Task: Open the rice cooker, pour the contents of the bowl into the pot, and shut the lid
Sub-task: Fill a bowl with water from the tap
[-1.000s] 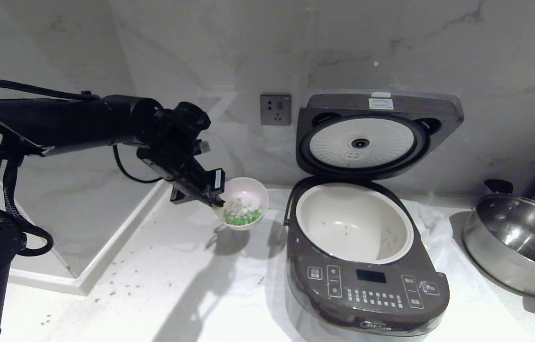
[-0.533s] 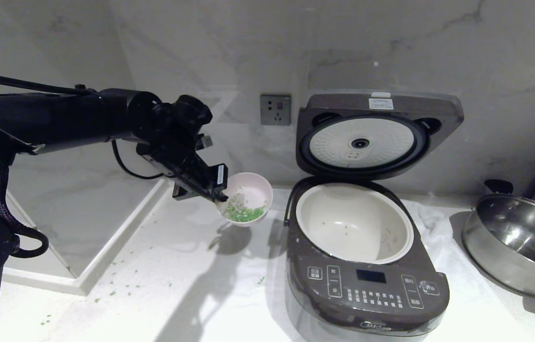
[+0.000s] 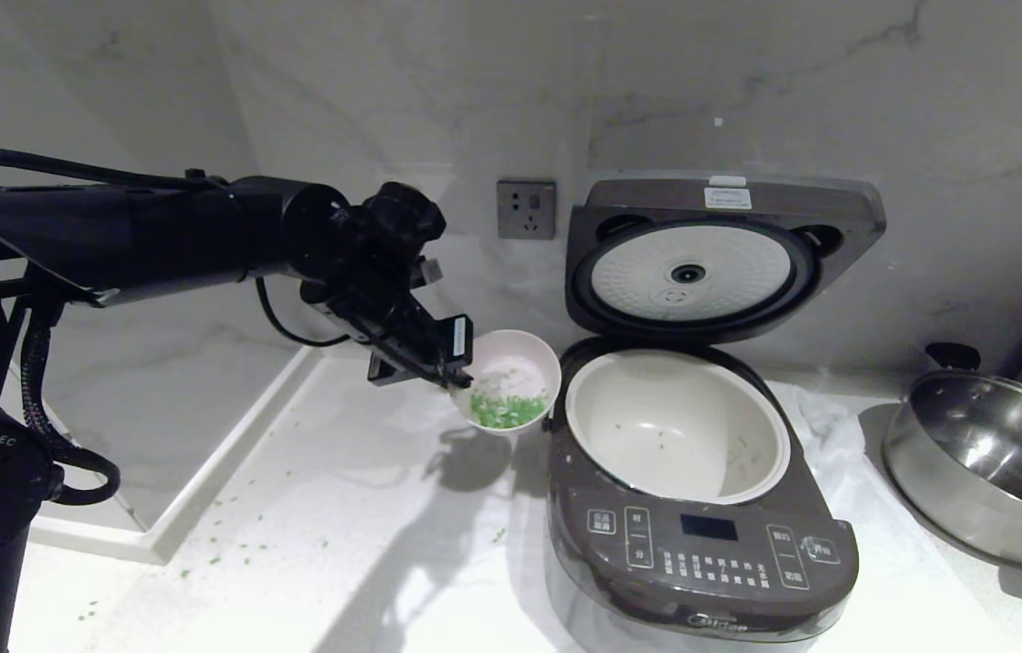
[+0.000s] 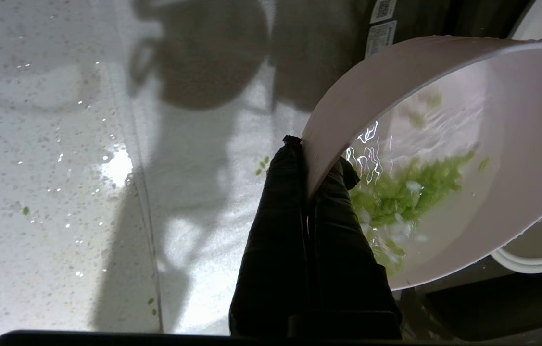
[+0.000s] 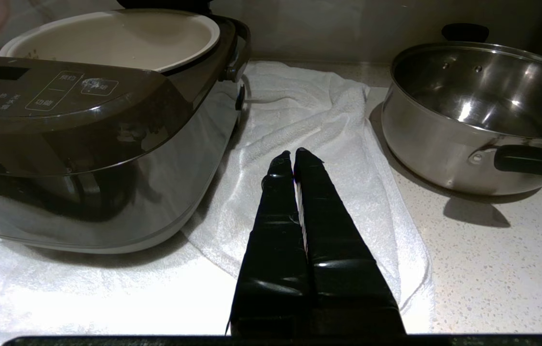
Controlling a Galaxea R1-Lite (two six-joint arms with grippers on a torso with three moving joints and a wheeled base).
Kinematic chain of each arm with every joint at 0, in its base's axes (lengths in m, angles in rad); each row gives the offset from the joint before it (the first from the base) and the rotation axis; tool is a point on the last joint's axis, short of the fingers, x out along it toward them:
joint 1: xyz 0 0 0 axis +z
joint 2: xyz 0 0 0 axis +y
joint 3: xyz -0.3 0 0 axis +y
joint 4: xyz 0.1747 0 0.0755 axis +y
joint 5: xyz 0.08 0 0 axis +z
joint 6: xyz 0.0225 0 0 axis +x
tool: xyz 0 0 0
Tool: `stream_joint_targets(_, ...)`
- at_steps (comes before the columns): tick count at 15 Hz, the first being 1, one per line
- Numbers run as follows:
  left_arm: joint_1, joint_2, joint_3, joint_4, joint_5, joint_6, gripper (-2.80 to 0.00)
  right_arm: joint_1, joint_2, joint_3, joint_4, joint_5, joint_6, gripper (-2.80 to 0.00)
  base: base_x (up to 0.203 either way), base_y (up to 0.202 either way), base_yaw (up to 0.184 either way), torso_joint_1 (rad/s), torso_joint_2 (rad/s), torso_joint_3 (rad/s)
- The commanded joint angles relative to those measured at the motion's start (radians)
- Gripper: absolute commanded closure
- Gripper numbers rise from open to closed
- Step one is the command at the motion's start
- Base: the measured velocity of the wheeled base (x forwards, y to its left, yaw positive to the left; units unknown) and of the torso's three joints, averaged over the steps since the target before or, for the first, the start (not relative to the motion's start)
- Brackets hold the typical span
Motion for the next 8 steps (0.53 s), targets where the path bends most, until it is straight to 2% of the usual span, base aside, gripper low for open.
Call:
stream_joint_targets(1,-0.03,0.006,0.0,-0.006,-0.001,-0.019,0.0,0.0,0.001,0.002,0.0,0.0,0.0,0.0,0.0,0.0,0.0,0.0,0.0,0.0)
stream_joint_targets(8,-0.148,0.012,0.0,-0.026,-0.003,-0.065,0.0,0.0,0.001,0.002,0.0,0.0,0.0,0.0,0.0,0.0,0.0,0.0,0.0,0.0)
